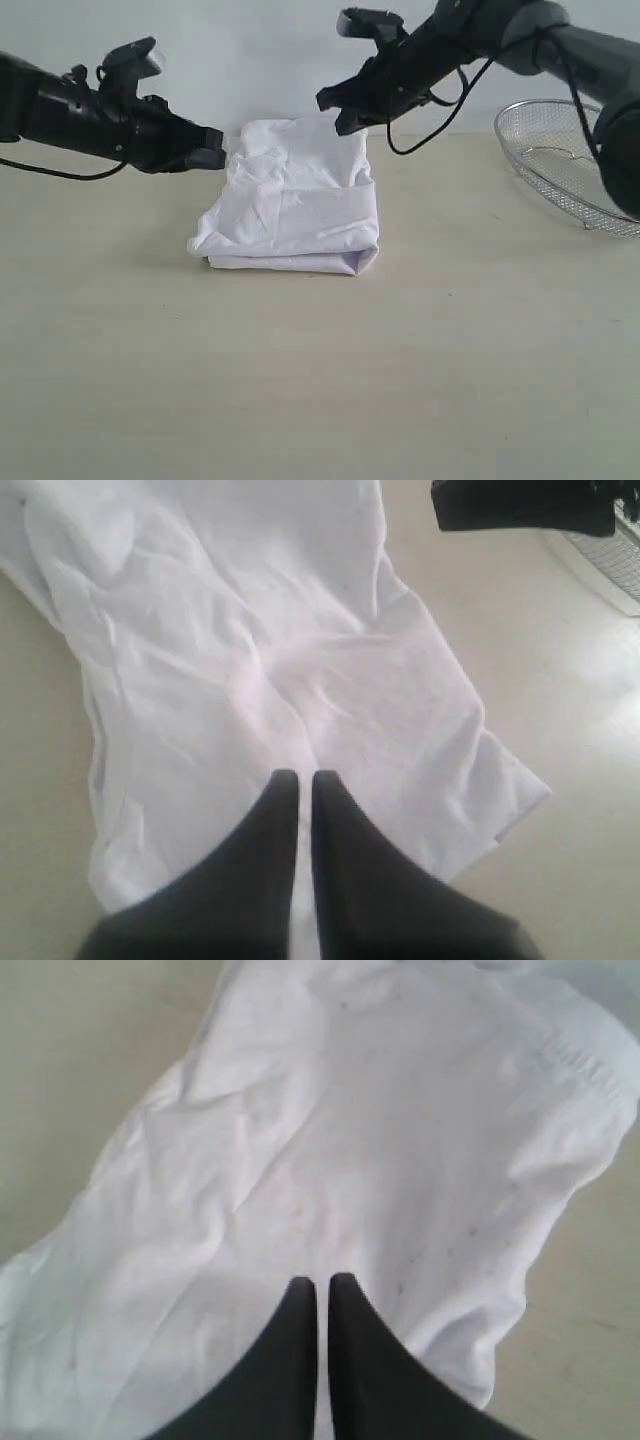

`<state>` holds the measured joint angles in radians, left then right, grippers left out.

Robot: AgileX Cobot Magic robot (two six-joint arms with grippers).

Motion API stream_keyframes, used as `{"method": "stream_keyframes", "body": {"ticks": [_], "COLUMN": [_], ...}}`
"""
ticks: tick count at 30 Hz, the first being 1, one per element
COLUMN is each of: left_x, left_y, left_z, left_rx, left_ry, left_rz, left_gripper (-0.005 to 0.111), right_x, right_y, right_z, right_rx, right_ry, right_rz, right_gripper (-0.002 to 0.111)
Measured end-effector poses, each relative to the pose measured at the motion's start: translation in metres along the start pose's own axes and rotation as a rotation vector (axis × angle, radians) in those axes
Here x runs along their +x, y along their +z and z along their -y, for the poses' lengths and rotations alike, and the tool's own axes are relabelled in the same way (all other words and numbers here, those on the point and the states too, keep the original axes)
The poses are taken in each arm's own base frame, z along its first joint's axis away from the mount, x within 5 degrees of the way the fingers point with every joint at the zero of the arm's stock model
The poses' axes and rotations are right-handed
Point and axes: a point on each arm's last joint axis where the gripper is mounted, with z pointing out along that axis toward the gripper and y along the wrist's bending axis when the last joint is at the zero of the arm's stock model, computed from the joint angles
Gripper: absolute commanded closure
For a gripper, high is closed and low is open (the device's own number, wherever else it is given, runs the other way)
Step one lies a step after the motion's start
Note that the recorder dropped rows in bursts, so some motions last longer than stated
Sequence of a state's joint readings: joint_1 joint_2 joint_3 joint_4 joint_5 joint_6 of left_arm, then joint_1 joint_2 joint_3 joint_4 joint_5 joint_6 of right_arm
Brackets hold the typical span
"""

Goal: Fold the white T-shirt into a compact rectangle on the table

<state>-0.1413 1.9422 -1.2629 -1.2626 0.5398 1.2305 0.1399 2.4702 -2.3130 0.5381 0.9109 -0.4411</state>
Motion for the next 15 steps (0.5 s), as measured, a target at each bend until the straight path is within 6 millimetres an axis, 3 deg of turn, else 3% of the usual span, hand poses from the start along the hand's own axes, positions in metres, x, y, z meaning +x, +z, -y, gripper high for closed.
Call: {"method": "stream_keyframes", "body": {"ticks": [3,9,12,15], "left_x": [0.000,0.002,0.002,0.006], "left_y": [-0.022,-0.062,-0.065,-0.053], "left_z": [0.012,0.026,0.027,0.021], "left_rx": [-0.008,-0.101,-0.112,-0.105], "left_ry": [0.028,0.060,0.076,0.066], "left_rz": [0.013,0.081,0.091,0.079], "left_gripper": [0.102,0.102,0.102,0.102], "right_x": [-0.008,-0.010,-0.006,0.001], "right_y": [-0.019,-0.029,-0.028,-0.026], "right_z": [-0.008,-0.006,-0.006,-0.004], "right_rx": [-0.011,-0.010,-0.016,0.002], "right_ry": [-0.020,-0.032,-0.020,-0.012], "right_rz": [0.000,-0.008,-0.050,-0.111], "right_gripper": [0.109,0.109,0.109,0.109]}}
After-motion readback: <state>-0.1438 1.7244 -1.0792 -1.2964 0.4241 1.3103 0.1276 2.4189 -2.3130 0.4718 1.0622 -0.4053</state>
